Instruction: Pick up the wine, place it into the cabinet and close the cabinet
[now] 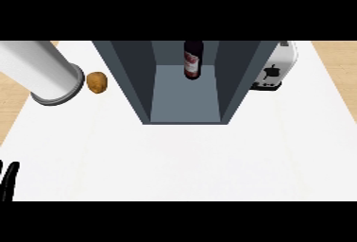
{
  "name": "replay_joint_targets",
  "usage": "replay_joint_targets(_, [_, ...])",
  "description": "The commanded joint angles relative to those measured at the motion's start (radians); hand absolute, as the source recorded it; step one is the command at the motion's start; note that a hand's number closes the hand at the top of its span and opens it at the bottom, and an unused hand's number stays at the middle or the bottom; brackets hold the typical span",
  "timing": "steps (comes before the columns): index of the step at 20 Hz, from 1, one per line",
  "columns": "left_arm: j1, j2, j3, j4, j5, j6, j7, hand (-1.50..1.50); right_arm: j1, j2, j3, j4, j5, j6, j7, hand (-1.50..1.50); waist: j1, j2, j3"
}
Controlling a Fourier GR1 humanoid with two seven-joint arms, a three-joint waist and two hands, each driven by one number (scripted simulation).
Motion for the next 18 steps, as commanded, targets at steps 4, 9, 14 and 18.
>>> replay_joint_targets(4, [0.023,0.019,0.116,0.062,0.070,-0.126,0.004,-1.50,-0.090,0.017,0.273,-0.036,0.289,-0.199,-0.037,1.50,-0.002,0.000,0.000])
replay_joint_targets(9, [0.031,0.034,0.152,0.001,0.110,-0.135,0.059,-1.50,-0.290,0.016,0.250,-0.031,0.334,-0.328,0.050,1.50,0.012,0.003,-0.001])
replay_joint_targets(14, [-0.001,0.021,0.159,0.034,0.119,-0.175,0.082,-1.50,-0.468,0.013,0.243,0.114,0.355,-0.469,0.043,1.50,0.019,0.007,-0.001])
replay_joint_targets(18, [-0.047,0.013,0.141,0.016,0.114,-0.157,0.125,-1.50,-0.605,0.011,0.144,0.118,0.241,-0.511,0.106,1.50,0.025,0.012,-0.001])
